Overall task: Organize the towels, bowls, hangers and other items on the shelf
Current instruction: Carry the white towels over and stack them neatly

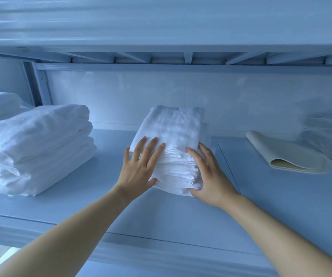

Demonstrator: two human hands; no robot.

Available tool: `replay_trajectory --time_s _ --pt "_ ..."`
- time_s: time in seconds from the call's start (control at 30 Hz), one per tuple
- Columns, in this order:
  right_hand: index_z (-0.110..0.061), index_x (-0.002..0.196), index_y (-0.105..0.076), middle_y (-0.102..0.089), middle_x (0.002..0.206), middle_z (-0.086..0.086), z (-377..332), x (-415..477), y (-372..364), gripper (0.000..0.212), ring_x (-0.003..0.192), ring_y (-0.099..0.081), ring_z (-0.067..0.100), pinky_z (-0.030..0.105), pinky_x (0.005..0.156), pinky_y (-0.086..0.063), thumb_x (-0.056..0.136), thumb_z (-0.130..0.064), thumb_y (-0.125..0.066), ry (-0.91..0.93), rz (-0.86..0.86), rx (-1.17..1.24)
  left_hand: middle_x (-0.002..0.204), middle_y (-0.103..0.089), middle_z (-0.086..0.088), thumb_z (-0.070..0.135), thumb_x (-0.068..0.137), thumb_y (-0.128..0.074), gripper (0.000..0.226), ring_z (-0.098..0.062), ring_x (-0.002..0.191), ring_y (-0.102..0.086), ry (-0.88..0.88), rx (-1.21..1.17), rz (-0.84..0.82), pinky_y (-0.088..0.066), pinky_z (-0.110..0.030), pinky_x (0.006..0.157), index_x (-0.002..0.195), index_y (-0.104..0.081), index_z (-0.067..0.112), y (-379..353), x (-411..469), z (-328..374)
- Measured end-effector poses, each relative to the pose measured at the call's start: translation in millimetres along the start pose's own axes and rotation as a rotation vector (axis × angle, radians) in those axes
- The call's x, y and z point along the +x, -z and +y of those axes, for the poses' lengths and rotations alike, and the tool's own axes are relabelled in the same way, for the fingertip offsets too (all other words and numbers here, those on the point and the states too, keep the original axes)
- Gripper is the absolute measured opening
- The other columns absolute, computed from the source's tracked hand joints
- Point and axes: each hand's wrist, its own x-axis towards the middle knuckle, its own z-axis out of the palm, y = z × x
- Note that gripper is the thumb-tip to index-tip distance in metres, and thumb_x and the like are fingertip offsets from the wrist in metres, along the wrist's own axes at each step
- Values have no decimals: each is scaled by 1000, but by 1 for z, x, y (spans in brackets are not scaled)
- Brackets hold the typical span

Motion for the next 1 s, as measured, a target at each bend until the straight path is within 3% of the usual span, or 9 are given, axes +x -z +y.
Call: replay_trajectory --time_s 0.07,0.17,0.27,0.33,0.4,0.57,0.63,0.73,1.0 --pt "-55 134 -6 7 141 -30 5 2 1 106 128 -17 -7 -3 67 -31 63 -14 -73 -10 -8 2 144 -42 -9 34 36 -88 124 -34 126 -45 -2 6 4 -48 -54 83 142 -26 18 -4 5 2" --pt "-55 132 -9 7 140 -31 12 6 0 103 113 -25 -12 6 72 -40 62 -12 -72 -31 -18 20 141 -45 -8 20 34 -84 122 -34 122 -49 7 23 23 -49 -52 78 142 -26 18 -12 12 6" --pt "-53 131 -10 3 143 -25 18 10 0 101 118 -32 0 17 75 -48 62 -11 -71 -41 -17 24 142 -41 -6 16 33 -84 125 -33 121 -47 28 39 33 -49 -50 77 143 -24 19 -19 18 9" --pt "-54 130 -9 3 141 -28 23 12 -1 101 117 -37 4 7 68 -41 62 -9 -69 -43 -24 32 143 -33 -5 21 33 -85 128 -31 123 -43 33 53 31 -49 -49 77 144 -21 21 -23 22 9" --pt "-54 130 -9 2 141 -27 27 15 -2 101 117 -40 6 5 65 -38 63 -9 -69 -45 -24 44 144 -30 -5 24 34 -86 128 -31 124 -42 31 68 31 -48 -48 77 144 -20 22 -26 26 9" --pt "-47 132 -11 -2 144 -20 31 22 -5 99 128 -33 14 26 74 -52 61 -7 -68 -15 6 26 133 -45 -10 13 33 -81 118 -34 113 -54 16 77 50 -48 -47 75 139 -29 20 -30 33 6" --pt "-45 132 -13 -3 143 -19 32 22 -6 98 128 -30 12 18 75 -50 60 -7 -68 4 21 28 129 -49 -10 11 34 -78 114 -34 110 -55 2 80 65 -47 -47 76 138 -31 20 -29 34 5" --pt "-47 132 -14 0 142 -24 33 22 -8 100 125 -27 4 -4 70 -35 60 -7 -70 -7 14 63 123 -58 -11 9 35 -76 111 -34 106 -58 -13 93 77 -47 -49 79 136 -33 20 -26 34 3" --pt "-56 130 -12 5 144 -30 13 21 -17 101 106 -38 -5 -4 72 -37 65 -8 -72 -34 -50 150 120 -60 -13 5 37 -72 107 -35 102 -59 -43 95 75 -50 -43 76 135 -34 19 -6 15 -14"
